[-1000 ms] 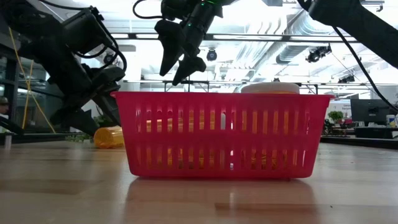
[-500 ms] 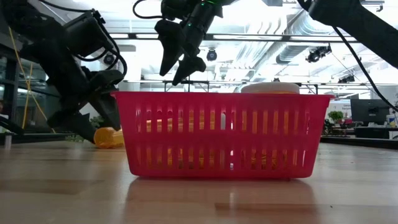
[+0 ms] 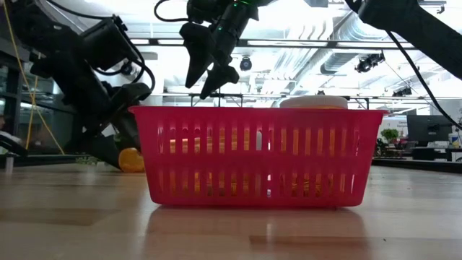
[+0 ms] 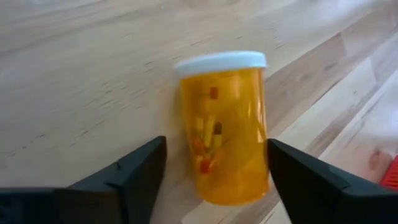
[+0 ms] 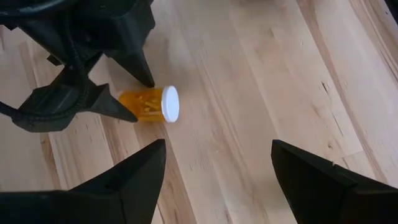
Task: Pick and place pill bottles into a basket
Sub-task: Put the orange pill bottle into the red bin
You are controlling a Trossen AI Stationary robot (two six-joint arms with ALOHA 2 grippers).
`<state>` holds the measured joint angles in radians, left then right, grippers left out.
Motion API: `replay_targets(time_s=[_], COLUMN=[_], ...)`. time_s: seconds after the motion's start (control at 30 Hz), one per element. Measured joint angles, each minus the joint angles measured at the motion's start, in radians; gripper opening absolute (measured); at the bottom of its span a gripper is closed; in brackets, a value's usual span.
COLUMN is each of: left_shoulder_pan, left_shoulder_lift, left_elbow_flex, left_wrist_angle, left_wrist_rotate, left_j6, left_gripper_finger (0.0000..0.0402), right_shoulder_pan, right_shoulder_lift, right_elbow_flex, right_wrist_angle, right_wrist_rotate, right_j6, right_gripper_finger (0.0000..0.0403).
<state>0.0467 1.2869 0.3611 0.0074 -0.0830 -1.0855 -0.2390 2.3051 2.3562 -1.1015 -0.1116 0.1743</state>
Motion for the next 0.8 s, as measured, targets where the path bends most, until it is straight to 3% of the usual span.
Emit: replay_targets(time_s=[0.23,0.63,0.8], left_shoulder_pan=[0.000,-0.002,-0.002], left_shoulder_lift=[0.002,0.004,-0.009], left_elbow_flex=[-0.002,0.020,0.047], left_wrist_angle=[0.001,0.176,0.216], left_wrist_rotate=[0.039,0.108,0.118], left_j6=[0.009,0.229,0.289], left_gripper_finger=[0.0199,0.0200,0.0235], right_shoulder_pan=[0.000,0.000,-0.001], right_shoulder_lift=[0.000,0.000,-0.001], right_elbow_flex=[0.000,0.000,-0.001], right_wrist_angle=[0.000,-0.038,-0.118], right_wrist_rotate=[-0.008,-0.038,-0.039], right_j6=[0.000,-0.004,-0.056], right_gripper_finger=[0.0282,0.0282,0.0282])
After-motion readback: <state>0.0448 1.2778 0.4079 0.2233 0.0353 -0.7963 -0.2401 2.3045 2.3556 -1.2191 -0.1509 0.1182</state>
